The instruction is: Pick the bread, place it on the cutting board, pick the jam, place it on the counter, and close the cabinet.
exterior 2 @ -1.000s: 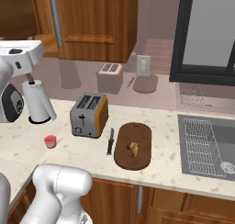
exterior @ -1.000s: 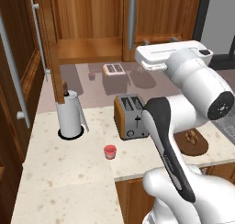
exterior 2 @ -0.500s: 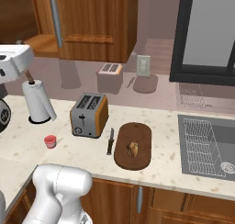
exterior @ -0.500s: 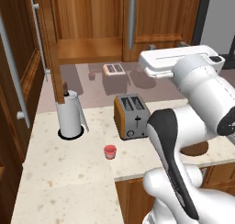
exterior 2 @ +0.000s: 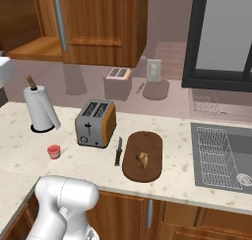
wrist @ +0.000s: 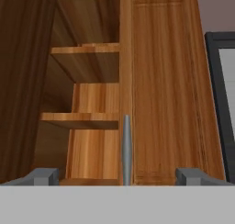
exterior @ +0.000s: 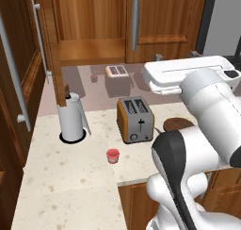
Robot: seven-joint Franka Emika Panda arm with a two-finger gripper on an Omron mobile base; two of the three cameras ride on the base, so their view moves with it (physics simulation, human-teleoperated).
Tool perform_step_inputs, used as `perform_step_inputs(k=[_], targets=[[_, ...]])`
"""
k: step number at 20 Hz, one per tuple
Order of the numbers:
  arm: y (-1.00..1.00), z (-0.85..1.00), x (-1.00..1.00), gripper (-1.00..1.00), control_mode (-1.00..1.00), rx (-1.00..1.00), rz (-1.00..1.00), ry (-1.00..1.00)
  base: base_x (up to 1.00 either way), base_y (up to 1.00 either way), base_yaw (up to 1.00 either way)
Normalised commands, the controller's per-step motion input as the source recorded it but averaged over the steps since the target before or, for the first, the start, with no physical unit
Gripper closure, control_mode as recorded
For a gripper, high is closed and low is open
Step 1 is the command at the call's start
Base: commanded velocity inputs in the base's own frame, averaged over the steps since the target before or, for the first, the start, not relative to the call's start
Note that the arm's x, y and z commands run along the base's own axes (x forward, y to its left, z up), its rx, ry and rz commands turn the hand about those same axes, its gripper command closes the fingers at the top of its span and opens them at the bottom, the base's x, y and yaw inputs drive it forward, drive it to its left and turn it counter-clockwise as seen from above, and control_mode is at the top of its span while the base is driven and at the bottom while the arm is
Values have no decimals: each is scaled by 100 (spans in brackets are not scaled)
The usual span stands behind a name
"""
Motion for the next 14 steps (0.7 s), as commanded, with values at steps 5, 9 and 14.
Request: perform_step_inputs(k=[5, 9, 14], targets=[[11, 0, -48, -100, -100, 0, -2, 0, 0, 0, 0], [16, 0, -38, -100, -100, 0, 0, 0, 0, 0, 0], [22, 0, -22, -100, -100, 0, 0, 0, 0, 0, 0]])
